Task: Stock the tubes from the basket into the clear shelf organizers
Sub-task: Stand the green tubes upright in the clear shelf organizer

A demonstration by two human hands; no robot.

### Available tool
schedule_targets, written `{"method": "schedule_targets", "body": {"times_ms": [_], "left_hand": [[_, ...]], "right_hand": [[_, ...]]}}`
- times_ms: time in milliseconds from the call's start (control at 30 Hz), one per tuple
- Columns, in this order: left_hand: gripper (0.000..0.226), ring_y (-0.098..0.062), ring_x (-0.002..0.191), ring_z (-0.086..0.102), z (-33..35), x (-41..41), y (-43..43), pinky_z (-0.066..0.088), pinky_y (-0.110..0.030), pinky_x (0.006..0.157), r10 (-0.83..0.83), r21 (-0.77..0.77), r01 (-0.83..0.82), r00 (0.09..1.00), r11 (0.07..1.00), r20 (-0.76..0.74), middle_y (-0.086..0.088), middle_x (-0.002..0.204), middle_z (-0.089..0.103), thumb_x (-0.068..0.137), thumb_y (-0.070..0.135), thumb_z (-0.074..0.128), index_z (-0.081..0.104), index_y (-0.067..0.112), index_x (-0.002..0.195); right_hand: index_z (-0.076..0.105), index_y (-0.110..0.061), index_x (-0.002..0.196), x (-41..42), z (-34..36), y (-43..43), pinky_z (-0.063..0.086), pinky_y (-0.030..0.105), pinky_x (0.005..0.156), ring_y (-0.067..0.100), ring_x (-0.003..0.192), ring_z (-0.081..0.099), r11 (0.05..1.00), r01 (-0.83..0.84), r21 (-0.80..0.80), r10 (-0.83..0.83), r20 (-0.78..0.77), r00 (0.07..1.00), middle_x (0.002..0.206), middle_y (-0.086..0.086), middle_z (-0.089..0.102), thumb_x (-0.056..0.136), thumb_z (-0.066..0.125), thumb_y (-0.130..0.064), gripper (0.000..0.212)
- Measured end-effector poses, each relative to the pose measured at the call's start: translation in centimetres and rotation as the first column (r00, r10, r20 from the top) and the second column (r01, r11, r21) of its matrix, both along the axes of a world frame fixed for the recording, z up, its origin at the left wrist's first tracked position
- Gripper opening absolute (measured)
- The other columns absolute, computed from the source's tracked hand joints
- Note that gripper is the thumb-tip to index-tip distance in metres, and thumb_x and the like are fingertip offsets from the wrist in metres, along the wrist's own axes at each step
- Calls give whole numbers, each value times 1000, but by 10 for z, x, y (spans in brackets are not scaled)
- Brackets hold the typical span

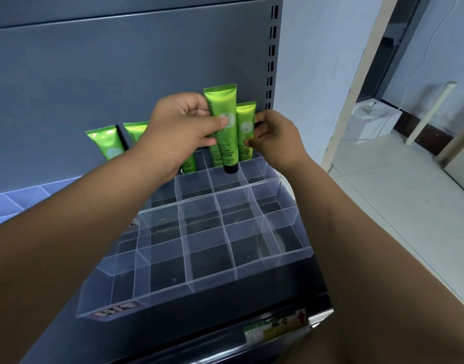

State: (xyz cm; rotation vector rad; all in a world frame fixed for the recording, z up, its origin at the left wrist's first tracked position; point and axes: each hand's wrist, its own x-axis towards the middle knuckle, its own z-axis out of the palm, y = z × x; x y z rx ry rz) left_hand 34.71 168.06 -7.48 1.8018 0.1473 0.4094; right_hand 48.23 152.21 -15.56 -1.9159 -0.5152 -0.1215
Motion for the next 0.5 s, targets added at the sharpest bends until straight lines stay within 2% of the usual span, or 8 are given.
{"method": "schedule_targets", "body": {"times_ms": [133, 267, 333, 400, 500], "left_hand": [[25, -25, 100, 74, -3, -4, -2, 63, -41, 83, 1, 6, -1, 1000, 1000, -21, -17, 91, 65, 85, 11, 80, 57, 11, 75], [20, -19, 96, 75, -3, -7, -8, 63, -36, 81, -13, 12, 14, 1000, 1000, -27, -10, 92, 74, 87, 8, 78, 61, 12, 76], [13, -19, 96, 75, -4, -6, -11, 63, -38, 82, -8, 17, 9, 1000, 1000, -30, -8, 94, 77, 87, 9, 78, 65, 7, 84], [8, -19, 96, 75, -4, -4, -15, 63, -41, 84, 0, 29, 1, 1000, 1000, -24, -1, 92, 78, 87, 10, 78, 70, 10, 87], [18, -19, 94, 75, -1, -3, -22, 62, -45, 85, 21, 25, -21, 1000, 999, 4, 6, 84, 76, 88, 9, 78, 67, 19, 77]], "right_hand": [[55, -28, 100, -3, 2, -1, 58, 36, 76, 19, 81, 70, 999, 32, 0, -32, -34, 999, 84, 3, 71, 71, 86, -13, 45], [55, -24, 105, -3, 6, -4, 57, 35, 78, 19, 84, 70, 999, 53, 8, -52, -59, 997, 89, 4, 71, 70, 88, -16, 49], [56, -23, 110, -6, 11, -8, 58, 38, 84, 18, 88, 69, 998, 67, 12, -66, -65, 996, 93, 3, 70, 71, 87, -19, 50], [58, -21, 113, -10, 17, -13, 57, 41, 87, 17, 91, 67, 995, 97, 19, -96, -62, 993, 97, 0, 68, 73, 83, -21, 48], [62, -20, 112, -21, 27, -18, 56, 41, 89, 14, 94, 65, 992, 117, 46, -117, -16, 993, 99, 0, 69, 76, 79, -22, 40]]}}
